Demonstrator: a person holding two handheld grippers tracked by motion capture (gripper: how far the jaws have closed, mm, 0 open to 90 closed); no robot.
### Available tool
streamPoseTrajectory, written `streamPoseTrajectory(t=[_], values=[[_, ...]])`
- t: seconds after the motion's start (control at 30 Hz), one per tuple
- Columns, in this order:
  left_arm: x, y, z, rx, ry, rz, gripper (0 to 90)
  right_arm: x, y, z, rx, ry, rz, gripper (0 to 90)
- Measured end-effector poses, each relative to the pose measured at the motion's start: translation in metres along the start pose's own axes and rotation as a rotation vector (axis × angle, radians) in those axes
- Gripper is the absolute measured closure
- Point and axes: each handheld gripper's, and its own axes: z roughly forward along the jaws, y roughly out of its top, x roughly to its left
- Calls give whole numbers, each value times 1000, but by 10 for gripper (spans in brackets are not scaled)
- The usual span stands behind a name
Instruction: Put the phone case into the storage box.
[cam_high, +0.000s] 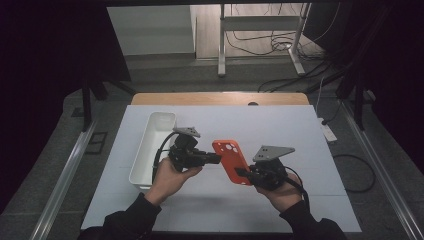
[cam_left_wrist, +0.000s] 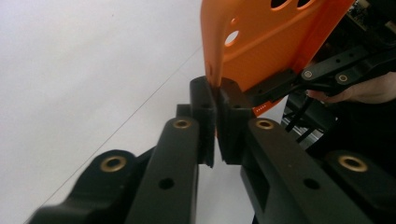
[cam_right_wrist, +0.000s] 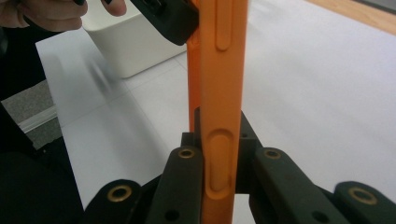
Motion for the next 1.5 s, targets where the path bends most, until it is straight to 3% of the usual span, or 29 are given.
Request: streamPoseTrajectory(t=[0.4,0.5,0.63,0.83,1.17,1.23,1.5], values=[[0,-1,0,-20,-19,-53,894,-3,-4,7,26,23,19,817],[1,0,1,-14,-16,-59,894,-1,-4,9,22,23,21,748],[0,0,3,-7,1,-59,894,2,-3,10,11,-18,-3,596],[0,0,4,-6,42,-58,894,2,-3,12,1,-21,7,403],[5,2,-4,-26,85,-64,894,-1,-6,9,-5,-17,24,232],[6,2,-7,-26,97,-57,894,-1,-8,8,10,-18,24,178],[9,4,-17,-29,132,-43,893,-2,-18,4,55,-32,17,96]])
